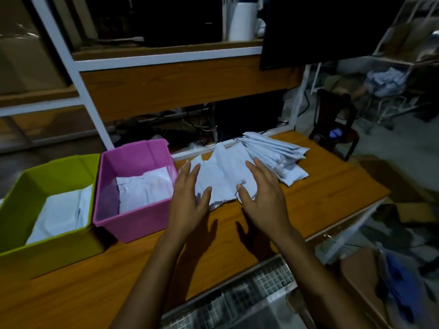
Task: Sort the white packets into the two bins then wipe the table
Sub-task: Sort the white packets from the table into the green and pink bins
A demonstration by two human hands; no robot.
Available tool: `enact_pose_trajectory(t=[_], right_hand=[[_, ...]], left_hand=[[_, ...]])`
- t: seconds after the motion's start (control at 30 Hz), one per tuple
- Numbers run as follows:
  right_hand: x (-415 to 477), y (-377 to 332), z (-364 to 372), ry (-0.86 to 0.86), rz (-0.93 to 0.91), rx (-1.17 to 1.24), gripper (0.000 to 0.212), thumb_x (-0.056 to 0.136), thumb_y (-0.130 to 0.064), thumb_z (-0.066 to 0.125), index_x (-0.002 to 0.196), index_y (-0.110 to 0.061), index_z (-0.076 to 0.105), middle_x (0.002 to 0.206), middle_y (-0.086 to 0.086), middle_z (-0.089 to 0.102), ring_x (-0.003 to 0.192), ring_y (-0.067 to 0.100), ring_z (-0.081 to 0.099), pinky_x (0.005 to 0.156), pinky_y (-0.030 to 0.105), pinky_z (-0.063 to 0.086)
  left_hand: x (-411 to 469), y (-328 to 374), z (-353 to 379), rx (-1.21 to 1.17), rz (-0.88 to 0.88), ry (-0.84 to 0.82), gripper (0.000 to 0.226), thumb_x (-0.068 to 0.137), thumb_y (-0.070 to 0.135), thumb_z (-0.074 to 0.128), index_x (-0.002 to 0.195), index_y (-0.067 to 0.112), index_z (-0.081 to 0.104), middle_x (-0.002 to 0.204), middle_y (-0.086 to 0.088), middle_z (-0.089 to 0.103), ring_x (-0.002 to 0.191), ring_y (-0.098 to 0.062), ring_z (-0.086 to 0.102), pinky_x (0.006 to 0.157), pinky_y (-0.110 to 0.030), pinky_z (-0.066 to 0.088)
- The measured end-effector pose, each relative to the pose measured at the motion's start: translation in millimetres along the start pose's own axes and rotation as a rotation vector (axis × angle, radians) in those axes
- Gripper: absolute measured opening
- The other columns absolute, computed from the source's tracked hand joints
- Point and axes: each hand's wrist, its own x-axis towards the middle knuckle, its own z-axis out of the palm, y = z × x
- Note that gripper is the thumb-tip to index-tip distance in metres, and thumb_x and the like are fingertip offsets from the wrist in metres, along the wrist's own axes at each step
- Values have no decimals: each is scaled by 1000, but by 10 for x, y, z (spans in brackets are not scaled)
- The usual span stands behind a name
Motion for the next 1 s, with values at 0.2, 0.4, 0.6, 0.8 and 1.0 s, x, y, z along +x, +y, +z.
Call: enact_pose_trajectory(t=[0.2, 0.4, 0.6, 0.8, 1.0], right_hand=[[714, 467, 83, -14, 37, -67, 56, 95, -32, 57, 146, -20, 39, 157, -3, 28, 142, 19, 26, 111, 33, 28], [1327, 943, 233, -81, 67, -82, 56, 95, -30, 57, 146, -18, 38, 156, 4, 31, 143, 24, 26, 115, 39, 26], [1901, 1577, 280, -115, 192, 32, 55, 93, -28, 62, 142, -12, 43, 150, 10, 41, 138, 28, 36, 112, 44, 33], [2602, 2316, 218, -133, 370, 24, 48, 93, -26, 62, 136, -8, 51, 138, 14, 53, 125, 32, 50, 101, 43, 43], [3154, 3009, 318, -302, 443, -33, 38, 92, -19, 60, 127, -6, 58, 130, 19, 59, 114, 35, 58, 87, 30, 43]], left_hand=[[738, -117, 579, -49, -28, -33, 64, 91, 42, 47, 148, 18, 32, 158, -3, 24, 147, -19, 19, 115, -32, 19], [1275, -358, 1130, -67, -108, -104, 68, 90, 42, 45, 148, 11, 31, 155, -10, 30, 144, -27, 24, 117, -34, 18], [1679, -774, 1793, -35, -402, -236, 71, 89, 40, 40, 144, -4, 30, 142, -27, 41, 131, -41, 39, 110, -47, 32], [1906, -849, 2240, -37, -536, -166, 33, 97, 28, 42, 91, -2, 55, 81, -20, 60, 80, -37, 59, 69, -37, 43], [1915, -781, 2538, 22, -467, 34, 62, 90, 55, 41, 121, 7, 65, 111, -14, 64, 108, -34, 55, 93, -41, 43]])
